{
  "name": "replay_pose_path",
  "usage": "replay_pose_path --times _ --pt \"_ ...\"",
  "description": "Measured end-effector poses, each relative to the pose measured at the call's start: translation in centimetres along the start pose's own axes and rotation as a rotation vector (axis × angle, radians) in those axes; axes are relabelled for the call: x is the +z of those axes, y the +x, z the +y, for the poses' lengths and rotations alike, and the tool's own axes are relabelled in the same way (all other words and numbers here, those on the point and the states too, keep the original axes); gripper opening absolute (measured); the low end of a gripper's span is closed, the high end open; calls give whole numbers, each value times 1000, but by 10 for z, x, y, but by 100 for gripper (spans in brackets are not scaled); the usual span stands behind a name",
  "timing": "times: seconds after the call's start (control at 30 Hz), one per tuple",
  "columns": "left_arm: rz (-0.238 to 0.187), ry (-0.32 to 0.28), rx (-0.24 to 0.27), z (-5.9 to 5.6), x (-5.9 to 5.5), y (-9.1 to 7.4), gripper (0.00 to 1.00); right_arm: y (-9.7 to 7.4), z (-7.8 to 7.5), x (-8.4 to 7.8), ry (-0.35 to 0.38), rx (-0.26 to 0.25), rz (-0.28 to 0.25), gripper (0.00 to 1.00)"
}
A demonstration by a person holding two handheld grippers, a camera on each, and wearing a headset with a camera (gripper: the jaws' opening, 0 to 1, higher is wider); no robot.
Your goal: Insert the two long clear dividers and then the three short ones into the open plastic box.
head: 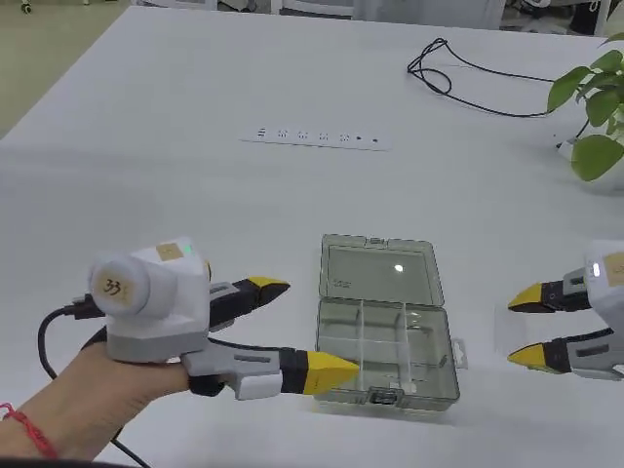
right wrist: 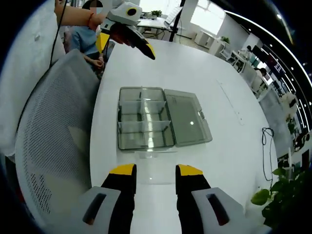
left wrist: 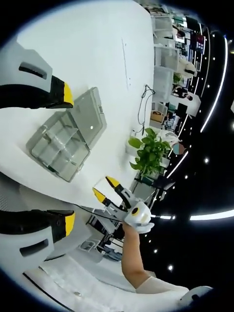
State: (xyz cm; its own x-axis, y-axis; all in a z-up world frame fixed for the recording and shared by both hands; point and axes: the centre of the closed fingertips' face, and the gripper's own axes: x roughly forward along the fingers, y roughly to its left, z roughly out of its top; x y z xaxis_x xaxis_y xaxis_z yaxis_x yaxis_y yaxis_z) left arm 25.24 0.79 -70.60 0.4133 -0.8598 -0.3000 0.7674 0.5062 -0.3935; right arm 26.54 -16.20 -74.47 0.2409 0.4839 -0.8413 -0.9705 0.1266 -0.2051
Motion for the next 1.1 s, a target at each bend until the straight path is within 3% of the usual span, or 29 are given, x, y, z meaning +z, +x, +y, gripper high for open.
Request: replay_pose_path --times 0.17,0.37,0.67,1.1 --pt "-18 -114 -18 -6 8 6 77 -3 2 26 -9 -12 -25 33" --pt "-18 -178 -27 -11 11 14 66 -5 7 53 -28 -15 -37 33" --pt "10 -231 -58 -25 10 27 55 -5 17 81 -69 -11 -40 33" --pt "-1 -359 -107 -42 13 42 31 0 32 109 -112 -1 -55 33"
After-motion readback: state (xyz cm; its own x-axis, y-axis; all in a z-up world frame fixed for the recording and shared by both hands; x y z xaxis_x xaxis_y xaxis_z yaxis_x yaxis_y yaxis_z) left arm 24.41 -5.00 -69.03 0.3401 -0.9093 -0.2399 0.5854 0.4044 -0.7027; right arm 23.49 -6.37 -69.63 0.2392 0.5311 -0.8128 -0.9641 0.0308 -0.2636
